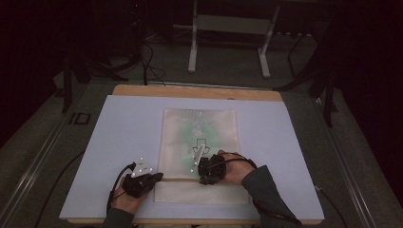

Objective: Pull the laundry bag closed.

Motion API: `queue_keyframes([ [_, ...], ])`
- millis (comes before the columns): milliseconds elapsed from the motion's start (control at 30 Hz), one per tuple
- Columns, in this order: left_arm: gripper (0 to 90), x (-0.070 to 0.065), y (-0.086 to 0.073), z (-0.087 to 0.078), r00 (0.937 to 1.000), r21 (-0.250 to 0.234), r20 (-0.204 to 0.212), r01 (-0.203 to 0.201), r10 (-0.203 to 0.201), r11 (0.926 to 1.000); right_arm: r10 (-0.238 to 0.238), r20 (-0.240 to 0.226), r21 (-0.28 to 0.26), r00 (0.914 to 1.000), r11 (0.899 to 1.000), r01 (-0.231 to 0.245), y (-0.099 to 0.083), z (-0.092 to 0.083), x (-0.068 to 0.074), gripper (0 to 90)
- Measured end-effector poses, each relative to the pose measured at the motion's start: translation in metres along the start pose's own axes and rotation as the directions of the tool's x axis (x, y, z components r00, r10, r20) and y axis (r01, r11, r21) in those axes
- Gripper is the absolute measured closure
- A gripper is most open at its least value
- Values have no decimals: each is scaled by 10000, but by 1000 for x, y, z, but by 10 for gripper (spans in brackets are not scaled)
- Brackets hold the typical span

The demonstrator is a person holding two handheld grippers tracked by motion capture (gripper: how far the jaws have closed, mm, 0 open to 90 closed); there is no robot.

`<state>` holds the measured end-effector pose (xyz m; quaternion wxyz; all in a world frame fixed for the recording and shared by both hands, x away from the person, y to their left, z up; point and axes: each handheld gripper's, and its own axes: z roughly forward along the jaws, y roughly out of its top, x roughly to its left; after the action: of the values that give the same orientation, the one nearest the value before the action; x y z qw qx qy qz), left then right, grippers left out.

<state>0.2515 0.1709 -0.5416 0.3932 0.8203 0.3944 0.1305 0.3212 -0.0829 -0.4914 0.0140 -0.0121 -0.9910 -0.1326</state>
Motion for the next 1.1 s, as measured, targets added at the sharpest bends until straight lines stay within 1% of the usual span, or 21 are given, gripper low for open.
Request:
queue_keyframes([
  [67, 896, 0, 0, 0, 10000, 3, -3, -10, 10, 10000, 4, 5, 86, 10000, 10000, -4, -1, 0, 0, 822],
  [133, 895, 0, 0, 0, 10000, 0, -1, 3, -3, 10000, 37, 13, 23, 10000, 10000, -37, -3, -1, 0, 821],
  [300, 895, 0, 0, 0, 10000, 1, -8, -11, 11, 10000, 117, 26, 108, 9999, 9999, -117, -8, -2, 0, 822],
  [367, 896, 0, 0, 0, 10000, -2, -12, -12, 12, 10000, 163, 17, 60, 9999, 9998, -163, -10, -3, -1, 822],
  [667, 896, 0, 0, 0, 10000, 6, -4, -6, 6, 10000, 87, 21, 139, 10000, 9999, -88, -10, -3, -1, 822],
  [733, 896, 0, 0, 0, 10000, 5, -6, -9, 9, 10000, 157, 44, 196, 9999, 9997, -158, -12, -4, -1, 822],
  [800, 896, 0, 0, 0, 10000, 2, -19, -36, 36, 10000, 137, 20, 60, 9999, 9999, -137, -13, -5, -1, 822],
  [867, 895, 0, 0, 0, 10000, 6, -32, -53, 53, 10000, 136, 16, 37, 9999, 9999, -136, -13, -6, -1, 822],
  [1033, 896, 0, 0, 0, 10000, 1, -30, -48, 48, 10000, 126, 8, 87, 9999, 9999, -127, -13, -6, -1, 822],
  [1100, 896, 0, 0, 0, 10000, -2, -22, -29, 29, 10000, 150, 22, 220, 9999, 9996, -150, -14, -6, -1, 822],
])
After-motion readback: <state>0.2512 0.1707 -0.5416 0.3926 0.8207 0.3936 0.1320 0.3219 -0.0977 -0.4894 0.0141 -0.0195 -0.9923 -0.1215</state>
